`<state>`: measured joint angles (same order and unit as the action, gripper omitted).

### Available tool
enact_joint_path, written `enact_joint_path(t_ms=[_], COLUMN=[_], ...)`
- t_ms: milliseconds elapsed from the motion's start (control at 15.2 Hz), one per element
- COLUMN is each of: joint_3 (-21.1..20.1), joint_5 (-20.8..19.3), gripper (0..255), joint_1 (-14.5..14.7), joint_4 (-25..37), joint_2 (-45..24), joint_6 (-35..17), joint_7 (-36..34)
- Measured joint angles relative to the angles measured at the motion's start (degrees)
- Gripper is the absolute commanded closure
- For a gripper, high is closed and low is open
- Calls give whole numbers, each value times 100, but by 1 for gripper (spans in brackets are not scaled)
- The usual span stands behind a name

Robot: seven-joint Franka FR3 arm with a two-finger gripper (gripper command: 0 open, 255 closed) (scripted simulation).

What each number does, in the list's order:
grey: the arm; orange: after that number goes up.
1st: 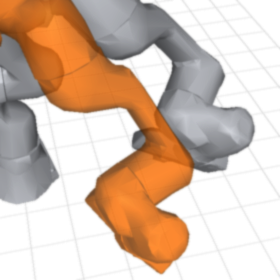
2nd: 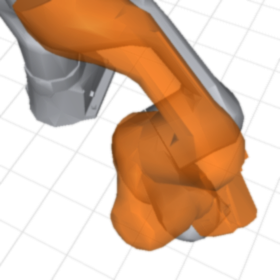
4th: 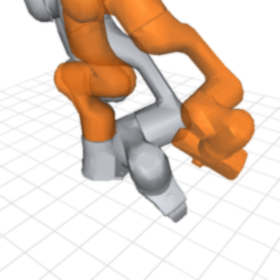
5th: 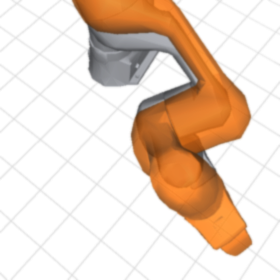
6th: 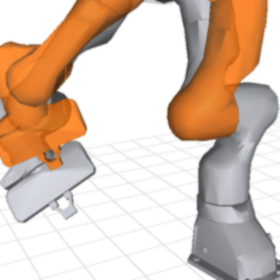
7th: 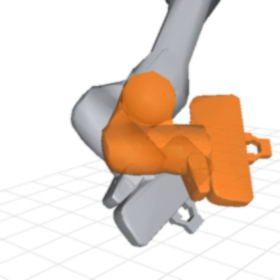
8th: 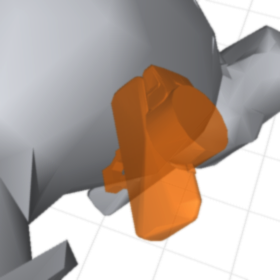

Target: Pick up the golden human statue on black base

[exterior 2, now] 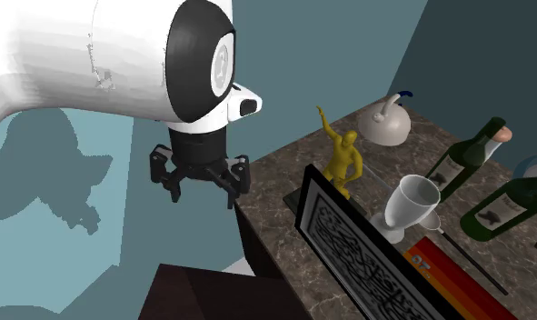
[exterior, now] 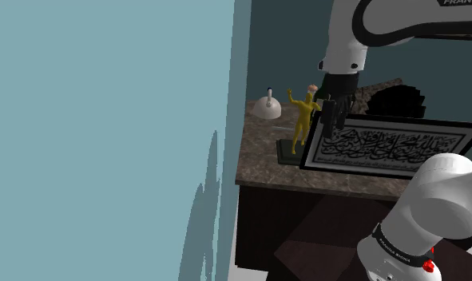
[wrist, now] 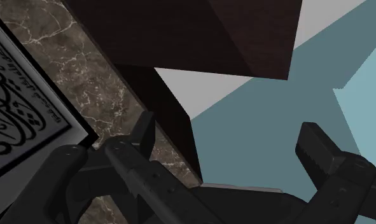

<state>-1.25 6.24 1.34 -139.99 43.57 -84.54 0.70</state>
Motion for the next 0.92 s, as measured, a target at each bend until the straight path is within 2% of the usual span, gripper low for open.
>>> enact_joint_path(t_ms=[462,924], joint_3=[415,1019], joint_5=[-490,-1008], gripper=[0,0], joint_1=[-168,-358], joint_4=[237,882], joint_2=[-509,-1474], joint_6=[-438,-1060], joint_7=[649,1581])
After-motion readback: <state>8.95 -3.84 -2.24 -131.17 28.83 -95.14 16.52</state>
